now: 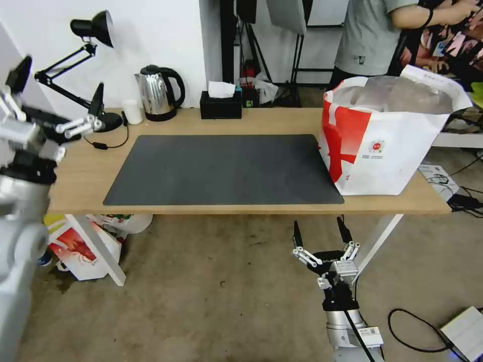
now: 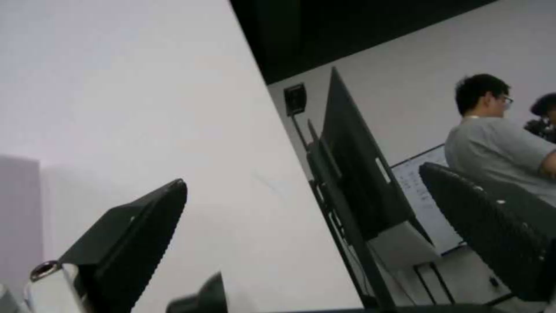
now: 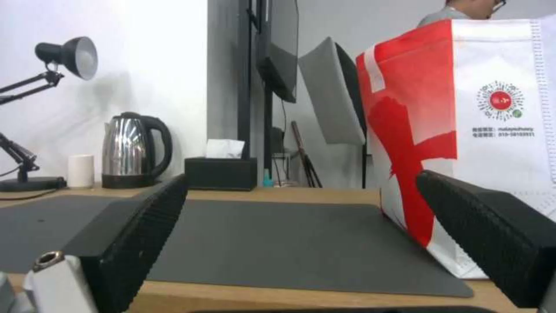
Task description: Pick up the trash from the table and place it into the takeout bag.
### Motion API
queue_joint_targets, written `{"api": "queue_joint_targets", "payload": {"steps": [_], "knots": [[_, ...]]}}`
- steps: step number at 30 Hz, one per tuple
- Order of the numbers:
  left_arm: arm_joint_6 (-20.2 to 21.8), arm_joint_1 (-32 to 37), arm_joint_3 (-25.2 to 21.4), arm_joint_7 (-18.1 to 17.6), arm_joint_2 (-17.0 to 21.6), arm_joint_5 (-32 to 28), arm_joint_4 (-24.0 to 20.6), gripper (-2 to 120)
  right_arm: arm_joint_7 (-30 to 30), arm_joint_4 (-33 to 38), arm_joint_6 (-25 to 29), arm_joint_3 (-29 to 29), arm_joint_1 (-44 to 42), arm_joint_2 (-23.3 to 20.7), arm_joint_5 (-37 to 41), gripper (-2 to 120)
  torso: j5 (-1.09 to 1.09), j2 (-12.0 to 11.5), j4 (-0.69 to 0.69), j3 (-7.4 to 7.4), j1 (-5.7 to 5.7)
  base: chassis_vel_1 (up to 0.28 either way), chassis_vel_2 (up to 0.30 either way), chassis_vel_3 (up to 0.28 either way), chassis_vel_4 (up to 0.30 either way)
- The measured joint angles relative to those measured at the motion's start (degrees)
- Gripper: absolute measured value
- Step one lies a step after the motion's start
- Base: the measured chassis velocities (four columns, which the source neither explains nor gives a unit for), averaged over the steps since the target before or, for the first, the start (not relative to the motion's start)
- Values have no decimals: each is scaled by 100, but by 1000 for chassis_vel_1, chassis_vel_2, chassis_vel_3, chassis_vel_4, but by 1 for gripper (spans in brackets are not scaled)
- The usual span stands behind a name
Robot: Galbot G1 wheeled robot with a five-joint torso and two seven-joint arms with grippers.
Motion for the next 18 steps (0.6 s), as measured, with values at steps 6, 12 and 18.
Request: {"api": "queue_joint_targets", "payload": {"steps": [6,12,18], "knots": [[-75,443,129,-44,-612,51,-325,100,0,0,0,0,0,-1,0,100,1,0,-1,0,0,0,0,0,0],[-224,823,272,-65,-949,152,-389,100,0,0,0,-1,0,-1,0,100,1,0,-1,0,0,0,0,0,0],[-343,1131,443,-70,-1169,271,-396,100,0,0,0,-1,0,-1,0,100,0,0,0,0,0,0,0,0,0]]}}
